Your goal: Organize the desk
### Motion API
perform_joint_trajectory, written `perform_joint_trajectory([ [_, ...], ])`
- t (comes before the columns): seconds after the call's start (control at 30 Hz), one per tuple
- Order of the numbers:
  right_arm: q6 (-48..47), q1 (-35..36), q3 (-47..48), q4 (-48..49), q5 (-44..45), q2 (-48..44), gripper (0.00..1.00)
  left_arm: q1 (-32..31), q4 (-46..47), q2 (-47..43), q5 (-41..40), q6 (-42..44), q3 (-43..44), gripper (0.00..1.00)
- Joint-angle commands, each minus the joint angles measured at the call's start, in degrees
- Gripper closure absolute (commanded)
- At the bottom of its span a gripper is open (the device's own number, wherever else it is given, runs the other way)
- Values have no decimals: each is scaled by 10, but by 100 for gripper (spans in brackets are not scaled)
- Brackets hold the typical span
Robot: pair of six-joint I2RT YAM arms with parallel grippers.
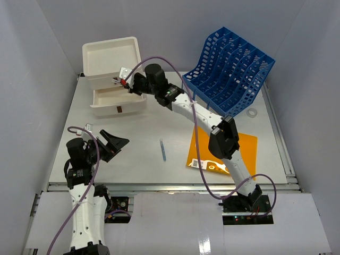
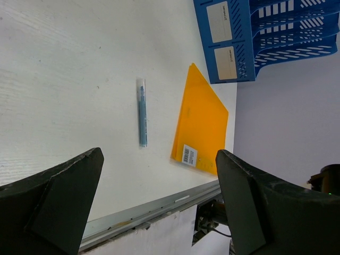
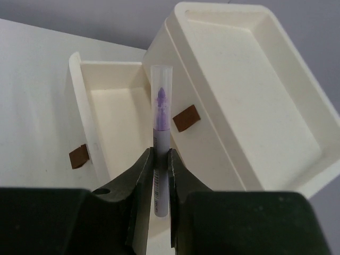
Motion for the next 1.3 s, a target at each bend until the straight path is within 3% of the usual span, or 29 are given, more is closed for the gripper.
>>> perform_joint_trajectory([
  [0.0, 71, 10, 22, 136, 40, 38, 92, 1, -4, -20, 10, -13, -11, 2],
  [0.1, 63, 11, 25, 157, 58, 65, 83, 1, -2, -28, 8, -31, -22, 2],
  [0.33, 39, 7, -23, 153, 63, 53, 48, 1, 32, -34, 41, -59, -59, 2],
  [0.47, 52, 6, -21, 114, 36, 13, 38, -1, 35, -24, 47, -66, -56, 2],
  [0.6, 81, -8, -27, 19, -53, -72, 23, -6, 38, -6, 59, -69, -50, 7],
  [0.77, 102, -59, -164, -92, -222, -230, 5, -28, 47, 15, 45, -83, -47, 10],
  [0.87, 125, -128, -312, -99, -350, -331, 9, -84, 62, 31, 0, -98, -46, 11],
  [0.93, 106, -168, -386, -110, -383, -396, 10, -145, 82, 47, -43, -118, -46, 10],
  [1.13, 101, -263, -624, -131, -367, -553, 10, -351, 116, 166, -226, -152, 4, 8],
  [1.27, 101, -317, -731, -125, -365, -621, 10, -403, 104, 244, -314, -150, 37, 7],
])
